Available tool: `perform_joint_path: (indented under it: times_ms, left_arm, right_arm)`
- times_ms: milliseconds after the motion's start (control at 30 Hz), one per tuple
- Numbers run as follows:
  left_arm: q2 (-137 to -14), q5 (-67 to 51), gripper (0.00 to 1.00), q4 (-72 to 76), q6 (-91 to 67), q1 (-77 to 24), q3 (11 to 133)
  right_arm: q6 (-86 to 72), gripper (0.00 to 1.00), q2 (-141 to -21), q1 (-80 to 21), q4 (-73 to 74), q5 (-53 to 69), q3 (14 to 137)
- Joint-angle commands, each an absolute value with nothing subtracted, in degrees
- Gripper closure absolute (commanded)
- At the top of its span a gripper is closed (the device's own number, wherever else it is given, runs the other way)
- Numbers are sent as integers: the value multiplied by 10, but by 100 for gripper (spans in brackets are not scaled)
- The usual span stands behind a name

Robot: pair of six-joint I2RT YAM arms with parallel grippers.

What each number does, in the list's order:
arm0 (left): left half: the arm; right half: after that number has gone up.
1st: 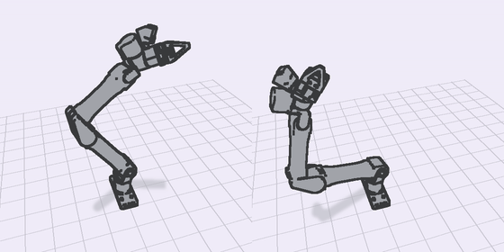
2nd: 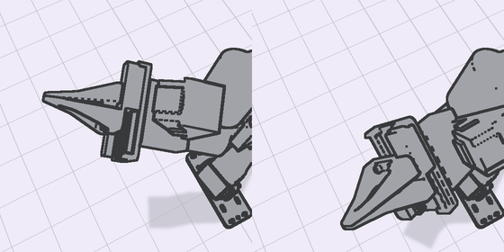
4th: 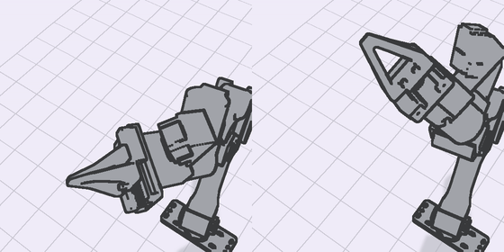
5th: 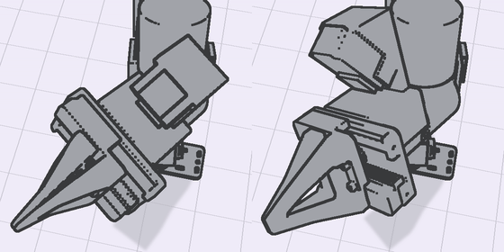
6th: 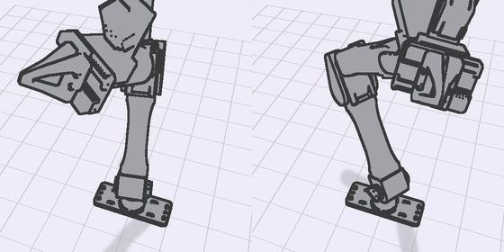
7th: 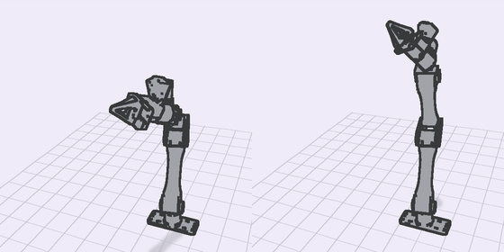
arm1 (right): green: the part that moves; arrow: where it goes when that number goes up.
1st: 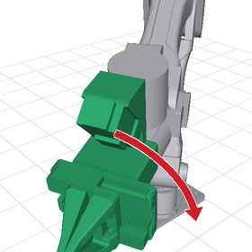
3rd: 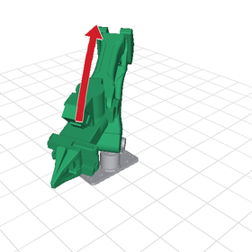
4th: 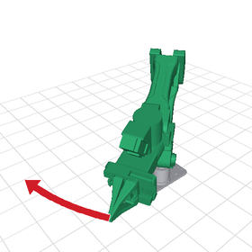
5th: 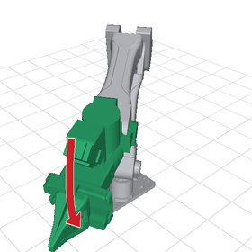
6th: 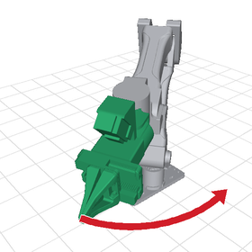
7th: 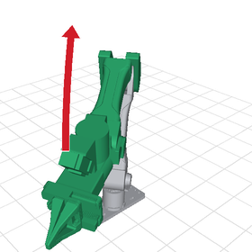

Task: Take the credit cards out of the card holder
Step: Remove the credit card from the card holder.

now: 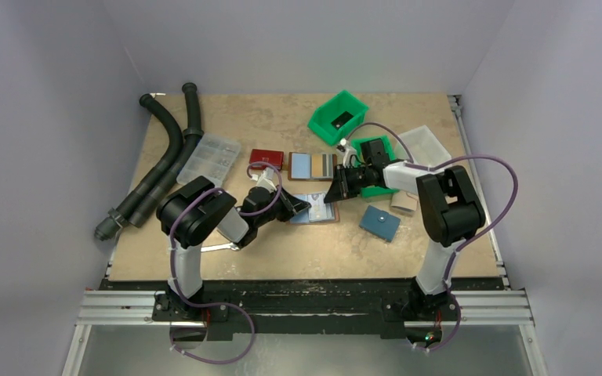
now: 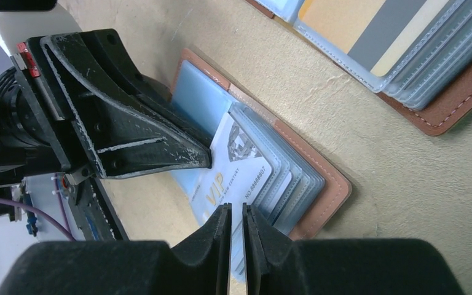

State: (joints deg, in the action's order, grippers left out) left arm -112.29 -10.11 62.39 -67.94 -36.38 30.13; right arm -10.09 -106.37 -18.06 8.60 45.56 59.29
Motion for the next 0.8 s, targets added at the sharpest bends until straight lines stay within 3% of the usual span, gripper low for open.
perform_joint_path:
  times_ms: [0,367,767]
  left_arm:
    - [-1135,-109,100,617,-665,-363,299]
    - [-1137,-121,99,624,-666,-363,301]
    - [-1140,-141,66,680,-677,-363,284]
  right_arm:
    - [-106,80,-1065,-187,81,455,594]
    - [-107,80,-1083,-196,89,429,599]
    - [-102,80,-1082,-197,92,432,601]
